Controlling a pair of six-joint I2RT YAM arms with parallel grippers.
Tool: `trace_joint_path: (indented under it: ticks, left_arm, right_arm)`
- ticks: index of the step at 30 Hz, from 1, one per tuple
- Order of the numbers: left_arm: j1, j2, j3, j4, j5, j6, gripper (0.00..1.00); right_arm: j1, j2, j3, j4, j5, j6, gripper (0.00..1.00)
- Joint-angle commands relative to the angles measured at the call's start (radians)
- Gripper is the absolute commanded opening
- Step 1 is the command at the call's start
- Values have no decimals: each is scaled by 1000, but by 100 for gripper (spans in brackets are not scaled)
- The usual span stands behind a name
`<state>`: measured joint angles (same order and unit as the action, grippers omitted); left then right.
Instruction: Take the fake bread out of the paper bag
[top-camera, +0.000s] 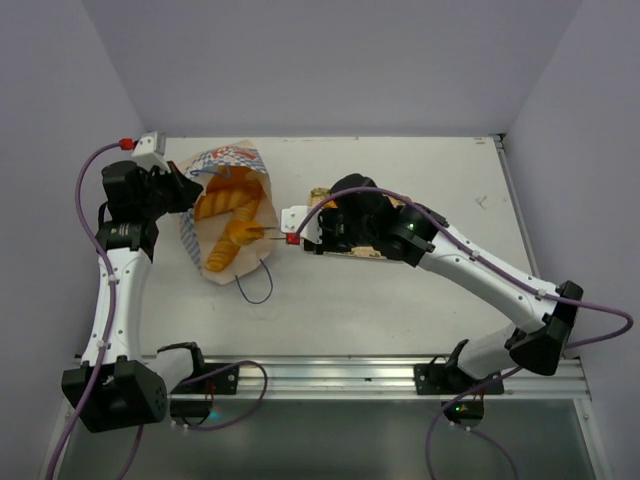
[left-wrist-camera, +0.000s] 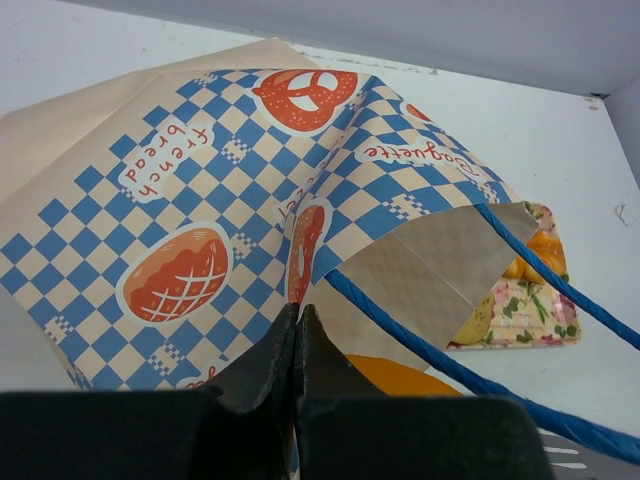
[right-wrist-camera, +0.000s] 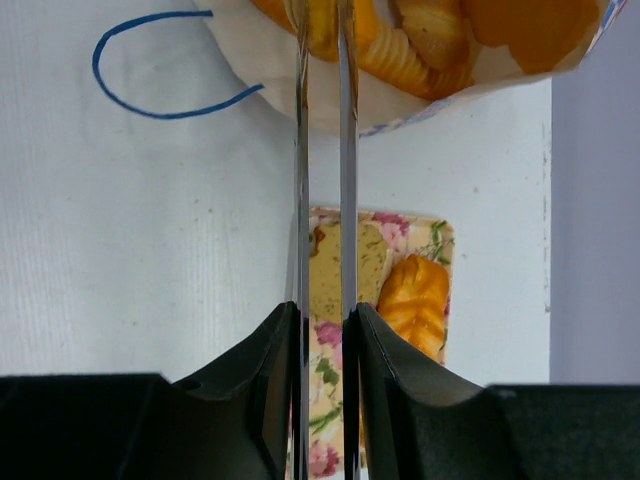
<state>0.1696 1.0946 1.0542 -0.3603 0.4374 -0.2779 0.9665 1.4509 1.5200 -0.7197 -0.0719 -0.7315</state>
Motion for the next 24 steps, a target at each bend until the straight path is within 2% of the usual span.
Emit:
trace_joint_path:
  ticks: [1, 12, 24]
  left_arm:
    - [5, 13, 50, 12, -28, -7, 0]
    - [5, 50, 67, 20, -60, -14, 0]
    - [7, 73, 107, -2, -94, 2, 0]
  right_arm:
    - [-40, -99, -14, -53, -158, 64, 0]
    - [-167, -300, -69, -175, -287, 106, 0]
    - [-307, -437, -175, -175, -198, 136, 0]
